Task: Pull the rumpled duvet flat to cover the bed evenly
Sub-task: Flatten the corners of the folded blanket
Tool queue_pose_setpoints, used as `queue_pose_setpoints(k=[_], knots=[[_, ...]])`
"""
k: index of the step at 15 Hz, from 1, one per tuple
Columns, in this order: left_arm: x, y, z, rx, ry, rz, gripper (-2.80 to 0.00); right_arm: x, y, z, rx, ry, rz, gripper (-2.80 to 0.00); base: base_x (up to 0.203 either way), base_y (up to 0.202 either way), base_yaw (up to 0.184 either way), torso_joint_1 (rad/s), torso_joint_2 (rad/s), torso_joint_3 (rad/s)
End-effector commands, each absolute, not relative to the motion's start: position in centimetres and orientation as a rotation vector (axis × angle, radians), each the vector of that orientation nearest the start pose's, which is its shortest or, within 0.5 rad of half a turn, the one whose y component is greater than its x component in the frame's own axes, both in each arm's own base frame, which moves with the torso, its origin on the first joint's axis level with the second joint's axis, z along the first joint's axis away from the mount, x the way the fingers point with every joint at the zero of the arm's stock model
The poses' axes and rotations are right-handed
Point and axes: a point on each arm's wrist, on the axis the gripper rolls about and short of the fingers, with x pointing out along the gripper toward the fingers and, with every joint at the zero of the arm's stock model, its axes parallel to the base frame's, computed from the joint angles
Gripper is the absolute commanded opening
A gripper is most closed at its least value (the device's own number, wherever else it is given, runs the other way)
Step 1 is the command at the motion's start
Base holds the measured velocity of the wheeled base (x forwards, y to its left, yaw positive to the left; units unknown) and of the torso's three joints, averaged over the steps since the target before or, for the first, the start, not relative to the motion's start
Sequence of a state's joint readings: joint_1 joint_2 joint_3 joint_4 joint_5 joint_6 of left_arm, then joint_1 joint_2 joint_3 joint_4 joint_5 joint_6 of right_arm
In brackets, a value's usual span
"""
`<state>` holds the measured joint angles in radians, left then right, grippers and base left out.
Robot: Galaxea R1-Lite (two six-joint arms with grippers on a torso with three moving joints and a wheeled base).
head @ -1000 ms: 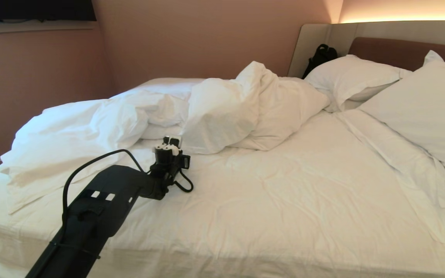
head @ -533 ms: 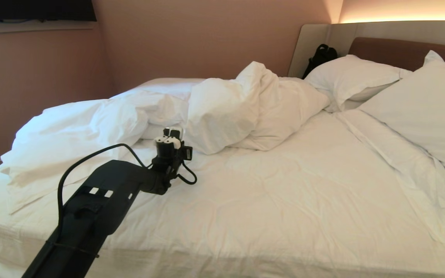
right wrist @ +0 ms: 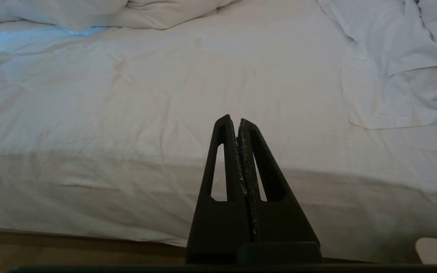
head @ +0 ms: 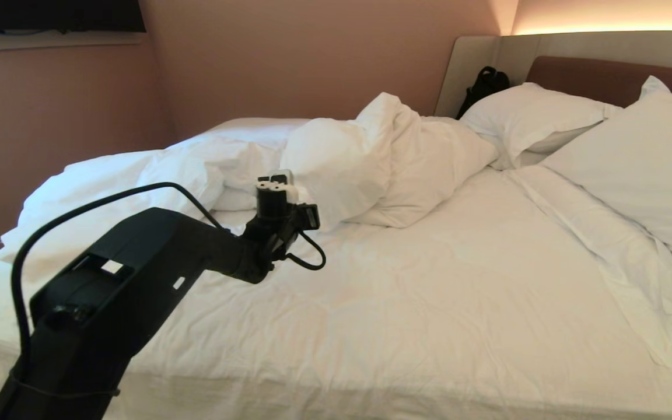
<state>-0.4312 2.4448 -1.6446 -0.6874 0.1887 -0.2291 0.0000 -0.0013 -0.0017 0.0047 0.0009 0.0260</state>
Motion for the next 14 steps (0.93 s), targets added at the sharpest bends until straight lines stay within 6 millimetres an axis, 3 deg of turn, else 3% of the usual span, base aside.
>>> queue_pose_setpoints(k=[1,4,7,14], knots=[[41.7,-22.4,15.8,-0.252,0.117,-0.307,-2.8,-2.3,0.0,7.5,0.026,0.003,0.001,-2.8,0.0,0.0,0.0,0.0,0.0,0.0],[36.9,-24.7,17.2,-0.275,0.163,-0.404,-2.8,-2.3,0.0,7.5,0.026,0.003,0.001,-2.8,0.0,0.0,0.0,0.0,0.0,0.0],[30.3,-26.8,18.9,-0.269,0.201,-0.536,-2.8,-2.3,0.0,7.5,0.026,0.003,0.001,-2.8,0.0,0.0,0.0,0.0,0.0,0.0],[23.1,-29.4,19.9,-0.269,0.243,-0.709,-2.8,-2.3,0.0,7.5,0.026,0.003,0.001,-2.8,0.0,0.0,0.0,0.0,0.0,0.0]])
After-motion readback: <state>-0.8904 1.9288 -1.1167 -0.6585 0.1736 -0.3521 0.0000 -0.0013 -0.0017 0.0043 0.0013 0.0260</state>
